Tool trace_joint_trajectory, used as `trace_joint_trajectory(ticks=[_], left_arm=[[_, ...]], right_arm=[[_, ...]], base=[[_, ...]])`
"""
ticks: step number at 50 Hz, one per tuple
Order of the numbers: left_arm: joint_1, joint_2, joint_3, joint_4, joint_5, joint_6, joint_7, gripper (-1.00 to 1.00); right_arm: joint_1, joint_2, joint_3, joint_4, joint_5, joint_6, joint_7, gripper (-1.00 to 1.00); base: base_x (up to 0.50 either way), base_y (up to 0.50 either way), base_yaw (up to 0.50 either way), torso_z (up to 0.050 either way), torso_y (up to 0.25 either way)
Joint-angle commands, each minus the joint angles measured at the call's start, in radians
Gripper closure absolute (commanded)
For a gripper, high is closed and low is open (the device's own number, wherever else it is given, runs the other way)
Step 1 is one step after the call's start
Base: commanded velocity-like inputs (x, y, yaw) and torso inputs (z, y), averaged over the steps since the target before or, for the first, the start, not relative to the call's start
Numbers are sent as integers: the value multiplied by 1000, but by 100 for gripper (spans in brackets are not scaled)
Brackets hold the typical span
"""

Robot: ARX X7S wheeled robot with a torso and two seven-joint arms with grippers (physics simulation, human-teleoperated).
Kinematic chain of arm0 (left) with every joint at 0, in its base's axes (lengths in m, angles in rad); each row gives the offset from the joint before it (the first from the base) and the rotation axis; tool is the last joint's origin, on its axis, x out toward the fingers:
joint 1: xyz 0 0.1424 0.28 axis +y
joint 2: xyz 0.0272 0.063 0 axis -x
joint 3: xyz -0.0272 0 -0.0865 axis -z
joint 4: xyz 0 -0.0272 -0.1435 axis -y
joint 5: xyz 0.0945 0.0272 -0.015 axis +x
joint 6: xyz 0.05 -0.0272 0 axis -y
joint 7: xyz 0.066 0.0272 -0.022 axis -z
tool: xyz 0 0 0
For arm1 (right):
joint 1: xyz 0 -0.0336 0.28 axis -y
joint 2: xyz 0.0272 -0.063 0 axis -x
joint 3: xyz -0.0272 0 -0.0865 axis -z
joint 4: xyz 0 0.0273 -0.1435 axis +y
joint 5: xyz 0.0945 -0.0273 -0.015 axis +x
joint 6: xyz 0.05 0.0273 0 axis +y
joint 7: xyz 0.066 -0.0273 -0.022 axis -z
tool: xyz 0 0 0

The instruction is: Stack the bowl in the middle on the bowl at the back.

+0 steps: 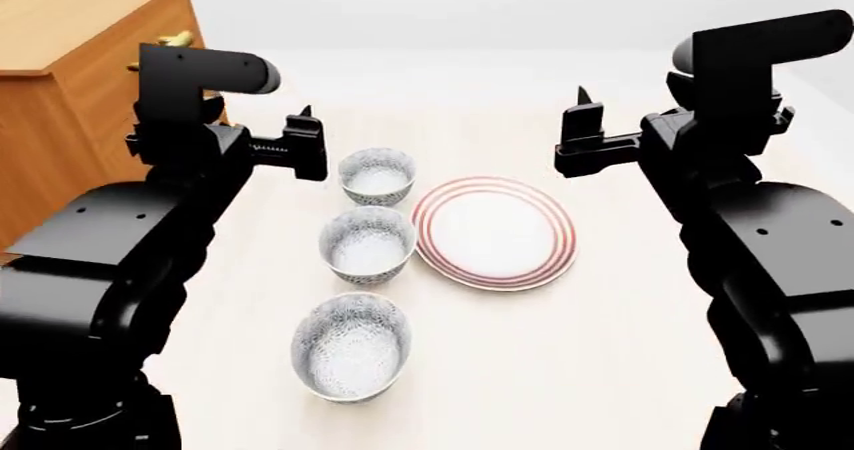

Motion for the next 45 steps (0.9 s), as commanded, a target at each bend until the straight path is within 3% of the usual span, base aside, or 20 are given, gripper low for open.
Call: trace_joint_trajectory(ticks=[1, 6, 25, 45], left_arm=[[-14, -4, -12, -3, -13, -35, -5, -100], [-16, -2, -20, -4, -21, -56, -9, -100], [-48, 82, -143, -145, -47, -345, -106, -100], [-9, 98, -124, -241, -41, -280, -124, -100]], right_arm=[[14, 1, -3, 0, 7, 16, 2, -100], [9, 3, -7, -6, 7, 12, 5, -100], [-20, 5, 11, -61, 19, 12, 16, -100], [-43, 12, 17, -58, 20, -5, 26, -100]], base=[[473, 0, 0, 0, 0], [478, 0, 0, 0, 0], [0, 0, 0, 0, 1], [0, 0, 0, 0, 0]])
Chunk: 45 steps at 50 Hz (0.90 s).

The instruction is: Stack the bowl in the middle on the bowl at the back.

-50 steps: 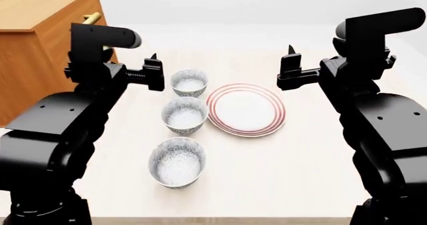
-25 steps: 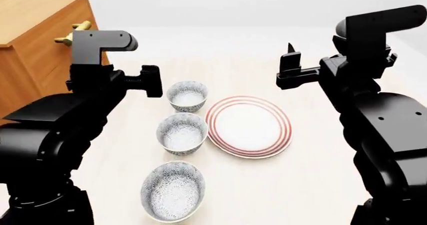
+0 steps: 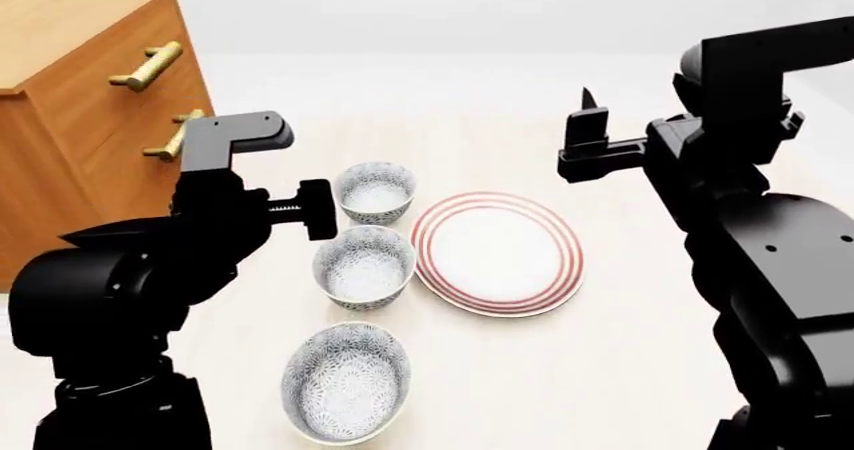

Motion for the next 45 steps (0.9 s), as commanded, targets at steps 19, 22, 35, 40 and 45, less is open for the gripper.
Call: trace_joint_trajectory(ticks=[19, 22, 35, 40, 45], left_arm=[[29, 27, -2, -115, -8, 51, -28, -100], [33, 30, -3, -122, -10, 57, -30, -100], [40, 46, -3, -178, -14, 90, -46, -100], [43, 51, 1, -204, -13, 107, -52, -100], [44, 58, -9, -226, -15, 124, -64, -100]], right_arm=[[-32, 10, 19, -30, 10, 8, 17, -100], [-35, 12, 22, -34, 11, 11, 18, -100], [-53, 14, 36, -43, 16, 11, 24, -100], [-58, 15, 40, -44, 18, 8, 26, -100], [-58, 16, 43, -43, 21, 8, 26, -100]], base=[[0, 0, 0, 0, 0], [0, 0, 0, 0, 0], [0, 0, 0, 0, 0], [0, 0, 0, 0, 0], [0, 0, 0, 0, 0]])
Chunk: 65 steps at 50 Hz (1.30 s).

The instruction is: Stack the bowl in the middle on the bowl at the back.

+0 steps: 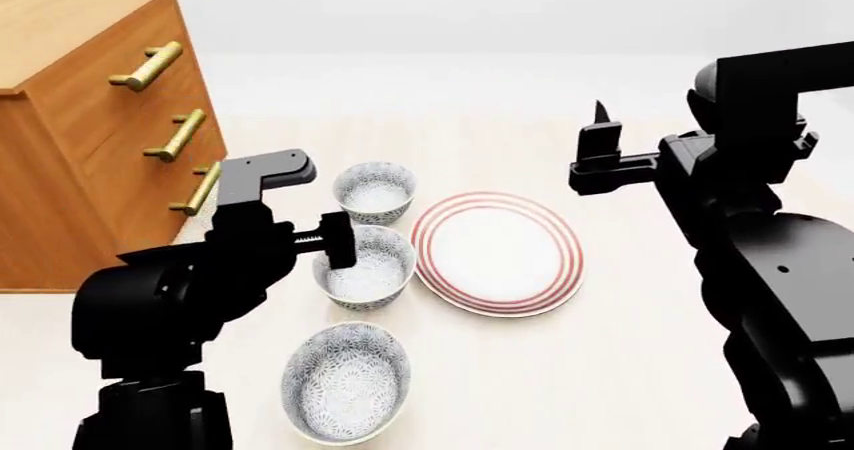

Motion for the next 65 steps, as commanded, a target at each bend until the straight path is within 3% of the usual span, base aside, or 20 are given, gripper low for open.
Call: trace_joint_trajectory(ticks=[1, 65], left_arm=[[6, 14, -9, -50, -3, 35, -20, -100], [26, 29, 35, -309, -38, 236, -102, -100]], right_arm=[[-7, 3, 9, -3, 5, -1, 3, -100], [-28, 24, 28, -39, 28, 24, 30, -100]], base=[[0, 0, 0, 0, 0], [0, 0, 0, 0, 0]])
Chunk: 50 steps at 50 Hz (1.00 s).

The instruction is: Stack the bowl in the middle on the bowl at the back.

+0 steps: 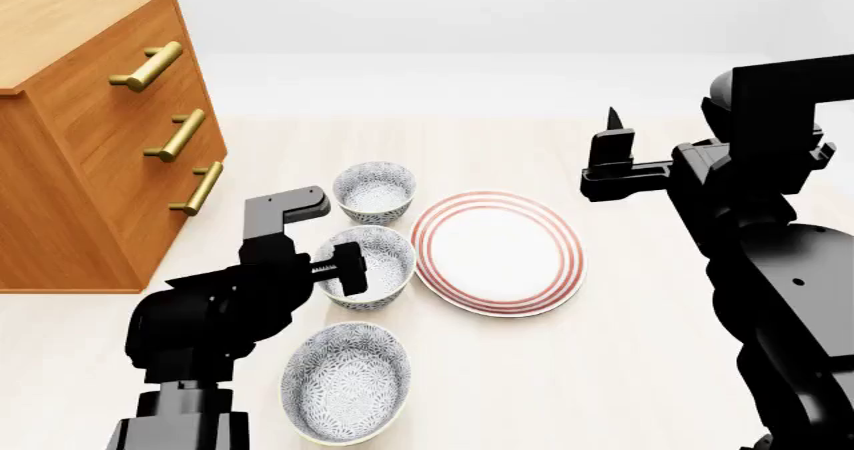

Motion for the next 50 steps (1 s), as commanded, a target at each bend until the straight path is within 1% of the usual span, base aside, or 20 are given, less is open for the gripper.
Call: trace_joint_trajectory(ticks=[1, 15, 16, 24, 39, 44, 50], left_arm=[[-1, 2, 8, -57, -8, 40, -10, -100], [-12, 2, 18, -130, -15, 86, -27, -100], [-13, 2, 19, -135, -15, 89, -28, 100], [-19, 1, 22, -167, -21, 116, -37, 100], [-14, -8, 23, -146, -38, 149, -58, 100], [-6, -15, -10, -67, -64, 119, -90, 100], [-31, -29, -55, -47, -87, 113, -115, 100]], right_arm=[[-3, 4, 3, -6, 3, 5, 6, -100], [-11, 7, 1, 3, 4, -8, 11, -100], [-12, 7, 1, 3, 4, -8, 11, -100], [-14, 8, 6, 0, 8, -6, 14, -100], [-18, 3, 5, 3, 12, -12, 22, -100], [-18, 3, 1, 8, 12, -18, 23, -100], [-19, 2, -1, 11, 15, -21, 24, -100]], base=[[0, 0, 0, 0, 0], [0, 0, 0, 0, 0], [0, 0, 0, 0, 0], [0, 0, 0, 0, 0], [0, 0, 0, 0, 0], [0, 0, 0, 0, 0], [0, 0, 0, 0, 0]])
